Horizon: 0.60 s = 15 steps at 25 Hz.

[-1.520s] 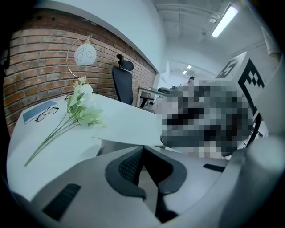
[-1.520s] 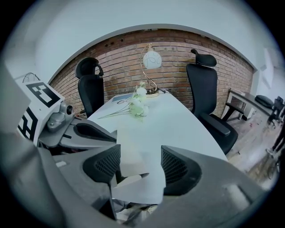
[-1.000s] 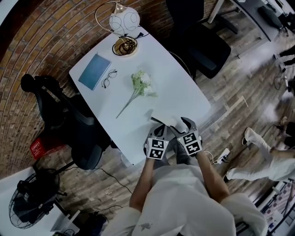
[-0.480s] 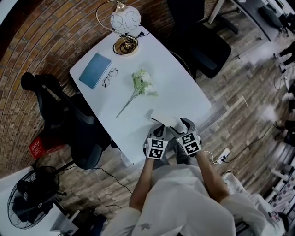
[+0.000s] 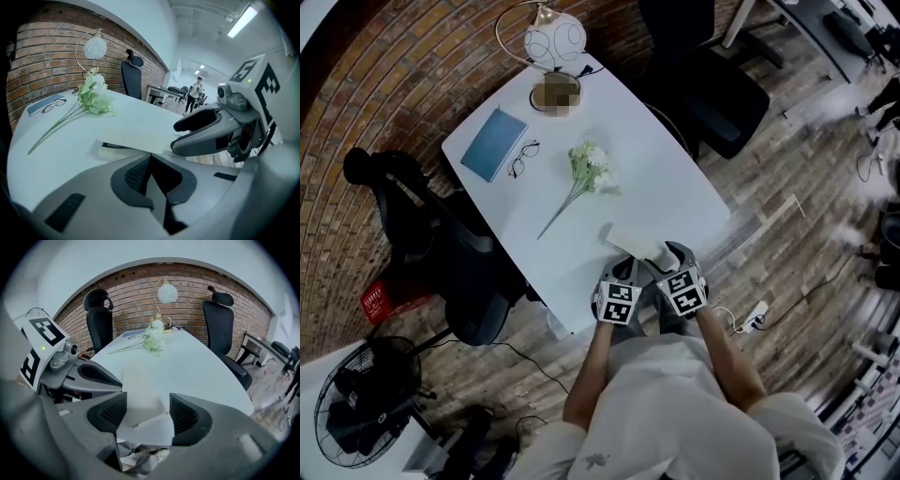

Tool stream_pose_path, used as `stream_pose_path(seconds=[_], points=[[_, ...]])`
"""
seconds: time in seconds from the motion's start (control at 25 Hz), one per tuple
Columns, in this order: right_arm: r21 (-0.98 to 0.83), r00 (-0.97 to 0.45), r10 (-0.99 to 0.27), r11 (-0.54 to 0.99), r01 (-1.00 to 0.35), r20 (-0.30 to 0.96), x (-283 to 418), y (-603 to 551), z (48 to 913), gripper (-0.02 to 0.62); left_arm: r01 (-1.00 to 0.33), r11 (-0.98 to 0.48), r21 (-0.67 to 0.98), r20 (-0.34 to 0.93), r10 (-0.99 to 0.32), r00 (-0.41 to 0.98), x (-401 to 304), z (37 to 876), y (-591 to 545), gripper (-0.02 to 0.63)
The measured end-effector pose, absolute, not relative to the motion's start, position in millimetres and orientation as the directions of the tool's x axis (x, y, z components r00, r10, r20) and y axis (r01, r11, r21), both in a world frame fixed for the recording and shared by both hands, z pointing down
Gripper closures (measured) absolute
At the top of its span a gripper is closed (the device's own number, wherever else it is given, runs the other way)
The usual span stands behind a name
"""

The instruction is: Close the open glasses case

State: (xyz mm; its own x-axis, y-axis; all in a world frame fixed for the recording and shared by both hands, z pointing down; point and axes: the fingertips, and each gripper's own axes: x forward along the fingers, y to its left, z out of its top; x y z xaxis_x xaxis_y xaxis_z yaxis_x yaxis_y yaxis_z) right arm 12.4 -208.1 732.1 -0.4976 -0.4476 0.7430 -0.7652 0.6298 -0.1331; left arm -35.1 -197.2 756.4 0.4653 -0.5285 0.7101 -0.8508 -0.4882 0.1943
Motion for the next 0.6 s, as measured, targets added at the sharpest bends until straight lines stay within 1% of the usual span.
stream_pose_path(seconds=[0.6], points=[[-0.116, -0.472, -0.453, 0.617, -0.779, 0.757, 17.3, -201.0, 742.2, 0.308, -0.857, -0.482, 0.183, 0.727, -0.521, 0.448, -44.9, 760.8, -187.6, 0.601]])
